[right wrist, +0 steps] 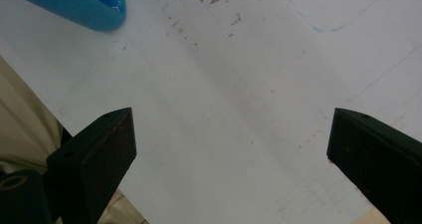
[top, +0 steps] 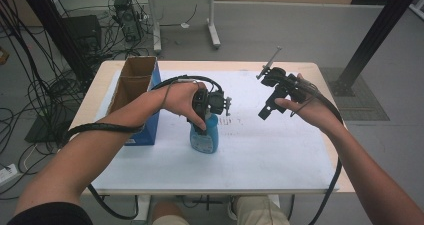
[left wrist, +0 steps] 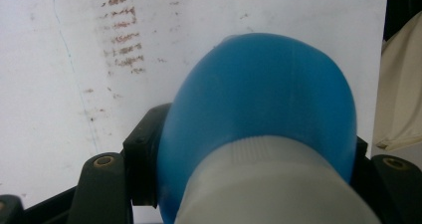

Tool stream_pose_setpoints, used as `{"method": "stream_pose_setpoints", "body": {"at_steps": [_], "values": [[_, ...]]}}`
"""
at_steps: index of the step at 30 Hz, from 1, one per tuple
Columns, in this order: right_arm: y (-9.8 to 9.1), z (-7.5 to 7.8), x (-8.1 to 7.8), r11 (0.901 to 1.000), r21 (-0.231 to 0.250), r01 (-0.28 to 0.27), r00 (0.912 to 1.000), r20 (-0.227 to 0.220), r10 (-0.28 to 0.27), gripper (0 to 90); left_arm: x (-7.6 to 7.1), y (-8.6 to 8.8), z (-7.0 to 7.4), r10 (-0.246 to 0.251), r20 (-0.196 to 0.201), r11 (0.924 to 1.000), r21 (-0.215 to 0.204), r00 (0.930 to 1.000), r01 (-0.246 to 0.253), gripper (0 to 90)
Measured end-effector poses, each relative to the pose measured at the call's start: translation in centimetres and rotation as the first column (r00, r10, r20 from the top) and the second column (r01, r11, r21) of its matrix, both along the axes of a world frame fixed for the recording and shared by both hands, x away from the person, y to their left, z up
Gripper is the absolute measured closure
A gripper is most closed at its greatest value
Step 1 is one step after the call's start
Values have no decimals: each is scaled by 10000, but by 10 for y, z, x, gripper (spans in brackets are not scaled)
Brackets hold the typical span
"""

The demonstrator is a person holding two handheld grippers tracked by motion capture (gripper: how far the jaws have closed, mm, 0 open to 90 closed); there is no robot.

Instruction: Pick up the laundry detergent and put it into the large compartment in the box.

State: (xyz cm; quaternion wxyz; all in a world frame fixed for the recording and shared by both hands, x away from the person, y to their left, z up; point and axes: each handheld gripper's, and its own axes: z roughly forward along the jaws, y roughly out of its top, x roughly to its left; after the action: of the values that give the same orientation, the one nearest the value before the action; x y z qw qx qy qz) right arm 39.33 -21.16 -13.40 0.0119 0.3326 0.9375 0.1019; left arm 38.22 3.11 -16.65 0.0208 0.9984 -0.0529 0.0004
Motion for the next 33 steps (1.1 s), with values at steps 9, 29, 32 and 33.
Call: {"method": "stream_pose_setpoints", "body": {"at_steps": [9, 29, 32, 33], "values": [[1, 2, 0, 10000, -34, 74, 10000, 0, -74, 52, -1, 2, 0, 32, 7, 10000, -91, 10000, -31, 358], [1, 1, 0, 10000, -41, 37, 10000, 22, -37, 52, -1, 2, 0, 29, 24, 9999, -111, 10000, -29, 362], [1, 1, 0, 10000, -33, -2, 10000, 35, 2, 52, -1, 3, 0, 39, 27, 9999, -107, 10000, -39, 362], [1, 1, -1, 10000, -19, 9, 10000, 45, -9, 52, -1, 2, 0, 40, 27, 9999, -102, 10000, -40, 362]]}}
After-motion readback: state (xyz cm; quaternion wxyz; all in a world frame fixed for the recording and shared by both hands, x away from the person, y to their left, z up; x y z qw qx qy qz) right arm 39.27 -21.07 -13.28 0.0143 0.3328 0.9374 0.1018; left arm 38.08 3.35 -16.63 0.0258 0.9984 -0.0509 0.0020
